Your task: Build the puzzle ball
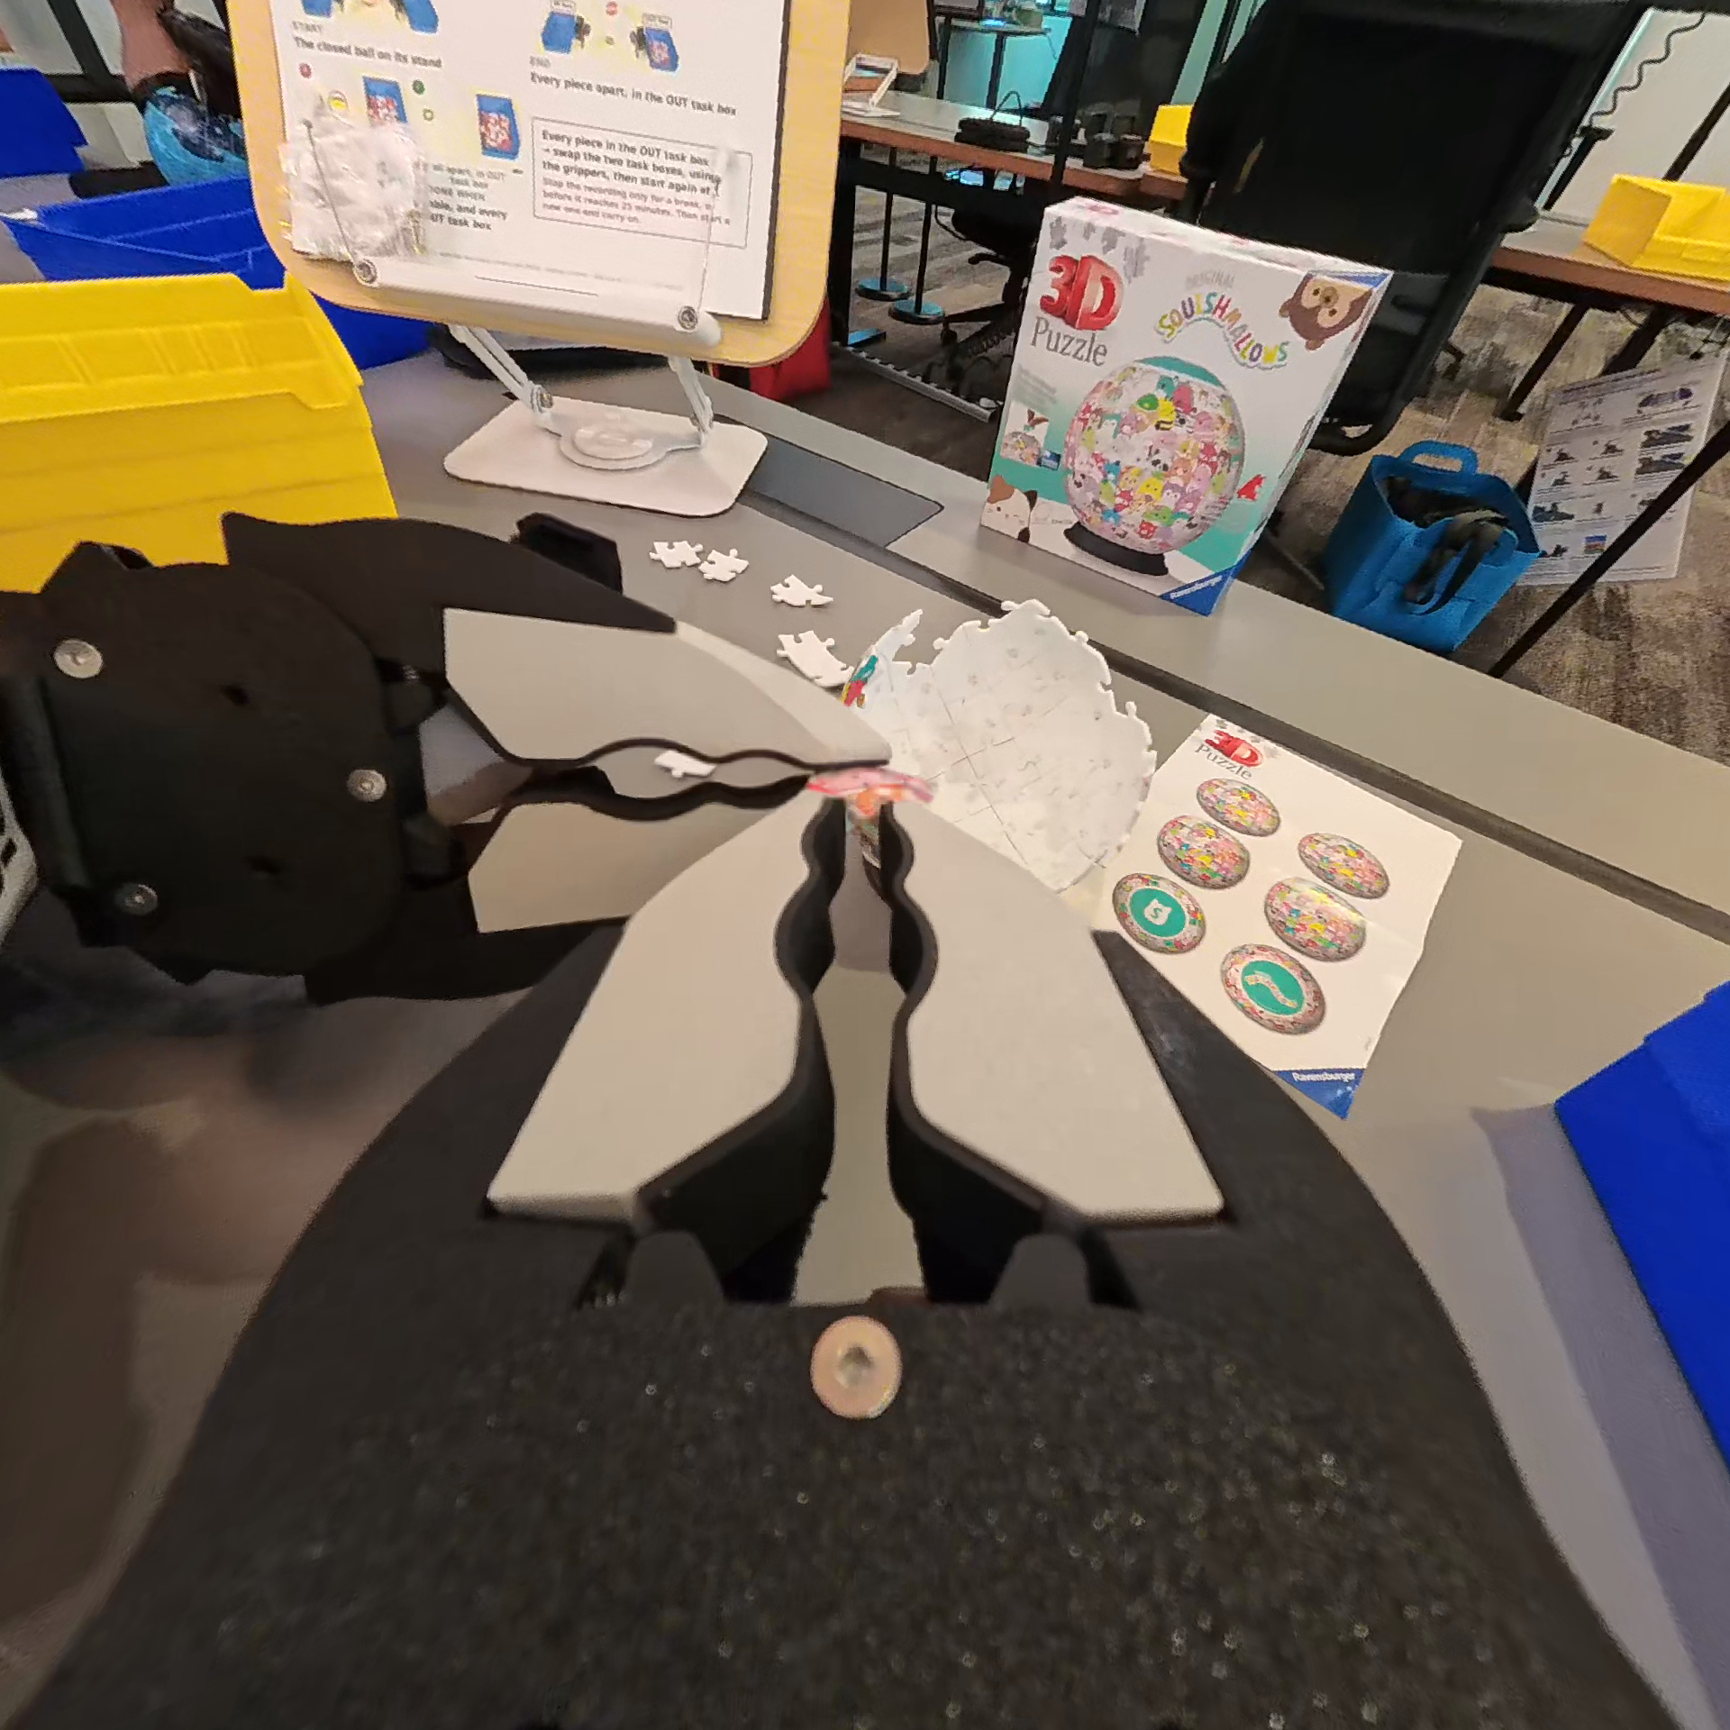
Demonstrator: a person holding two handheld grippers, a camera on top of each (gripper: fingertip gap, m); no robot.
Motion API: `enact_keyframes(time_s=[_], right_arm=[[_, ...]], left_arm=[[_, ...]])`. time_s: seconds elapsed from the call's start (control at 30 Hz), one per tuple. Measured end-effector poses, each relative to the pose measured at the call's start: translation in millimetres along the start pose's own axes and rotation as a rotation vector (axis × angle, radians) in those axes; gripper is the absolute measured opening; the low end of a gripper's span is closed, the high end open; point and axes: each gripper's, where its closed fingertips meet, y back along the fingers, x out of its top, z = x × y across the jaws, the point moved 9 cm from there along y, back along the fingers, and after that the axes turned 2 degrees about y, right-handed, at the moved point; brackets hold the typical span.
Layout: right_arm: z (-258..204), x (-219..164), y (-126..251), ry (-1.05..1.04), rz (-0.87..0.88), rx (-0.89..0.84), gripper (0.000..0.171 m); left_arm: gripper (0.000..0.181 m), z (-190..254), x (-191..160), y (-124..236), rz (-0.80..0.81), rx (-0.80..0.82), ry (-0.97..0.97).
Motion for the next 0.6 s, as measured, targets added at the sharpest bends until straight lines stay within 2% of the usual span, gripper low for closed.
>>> enact_keyframes(time_s=[0.4, 0.6], right_arm=[[-1.2, 0.8, -0.1, 0.05, -0.033, -0.016, 0.005], [12.2, 6.3, 2.9, 0.086, -0.047, 0.044, 0.004]], left_arm=[[0.002, 2.1, 1.1, -0.5, -0.003, -0.011, 0.01], [0.002, 0.7, -3.4, 0.9, 0.007, -0.065, 0.109]])
